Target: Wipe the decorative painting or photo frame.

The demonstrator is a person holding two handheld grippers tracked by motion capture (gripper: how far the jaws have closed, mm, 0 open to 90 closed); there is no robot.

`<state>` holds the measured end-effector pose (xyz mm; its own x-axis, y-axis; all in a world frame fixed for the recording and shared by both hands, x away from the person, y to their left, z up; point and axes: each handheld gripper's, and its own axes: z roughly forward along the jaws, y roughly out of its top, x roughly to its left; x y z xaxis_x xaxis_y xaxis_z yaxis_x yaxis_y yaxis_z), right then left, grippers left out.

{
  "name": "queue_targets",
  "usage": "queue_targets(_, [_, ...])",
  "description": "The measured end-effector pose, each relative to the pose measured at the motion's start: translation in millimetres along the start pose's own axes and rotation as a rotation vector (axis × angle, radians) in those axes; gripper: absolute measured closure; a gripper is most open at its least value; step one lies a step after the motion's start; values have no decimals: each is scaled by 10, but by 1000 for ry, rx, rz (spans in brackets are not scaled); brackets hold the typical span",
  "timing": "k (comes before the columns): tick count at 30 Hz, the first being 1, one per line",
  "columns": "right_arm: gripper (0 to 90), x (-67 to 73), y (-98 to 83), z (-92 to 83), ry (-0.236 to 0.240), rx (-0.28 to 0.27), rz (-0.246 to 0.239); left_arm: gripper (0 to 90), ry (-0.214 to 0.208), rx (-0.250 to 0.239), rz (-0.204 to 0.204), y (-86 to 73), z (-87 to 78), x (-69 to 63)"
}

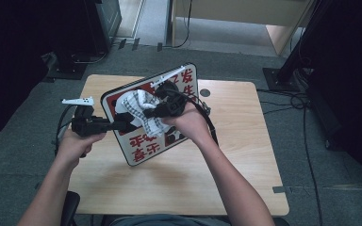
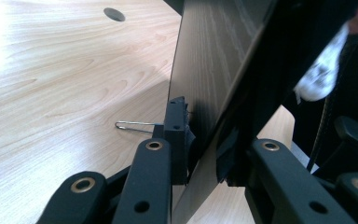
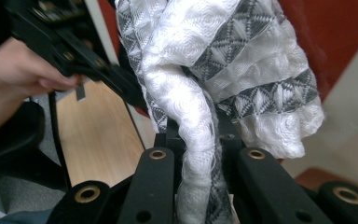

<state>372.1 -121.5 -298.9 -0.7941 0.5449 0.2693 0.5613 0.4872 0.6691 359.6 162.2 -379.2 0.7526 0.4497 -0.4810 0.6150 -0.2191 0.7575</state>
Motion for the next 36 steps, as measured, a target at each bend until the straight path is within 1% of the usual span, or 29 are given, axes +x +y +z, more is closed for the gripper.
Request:
queue_targets(2, [822,44,101,-45,-7,1,-4,763,-1,-4,-4,-2,0,8])
queue_targets(3, [822,80,155,-69,-15,2,-18,763,-2,-3,-4,-3,0,6])
queue_targets(6, [822,188,307,-105,-16,-7,-53,766,0,1,4,3,0,3])
queue_targets(9, [821,265,416,-60,-28,1,-69,767,-2,0,6,1,1,5])
queue_targets(12, [818,262,463,12,-58,15,-67,765,-4,-1,1,0,-1,9])
queue_targets(13, [818,241,463,37,-67,16,-66,766,-3,-1,2,0,-1,8])
queue_targets(15, [819,204,448,77,-55,15,-45,767,-4,-2,4,-1,-1,12])
queue_targets(18, [820,191,415,122,-51,26,-37,766,-13,-12,1,-16,1,28])
queue_targets(21, [819,179,395,142,-52,30,-36,768,-9,-12,5,-9,2,30])
queue_targets(24, [817,155,377,155,-41,28,-39,770,-5,-10,6,-7,0,29])
queue_targets(27, [817,165,344,173,-41,12,-47,770,-3,-8,7,-7,-2,22])
queue_targets(30, [818,172,306,210,-35,21,-47,770,-1,-3,5,1,0,20])
queue_targets(36, [817,160,235,255,-30,15,-51,771,0,2,5,4,-4,18])
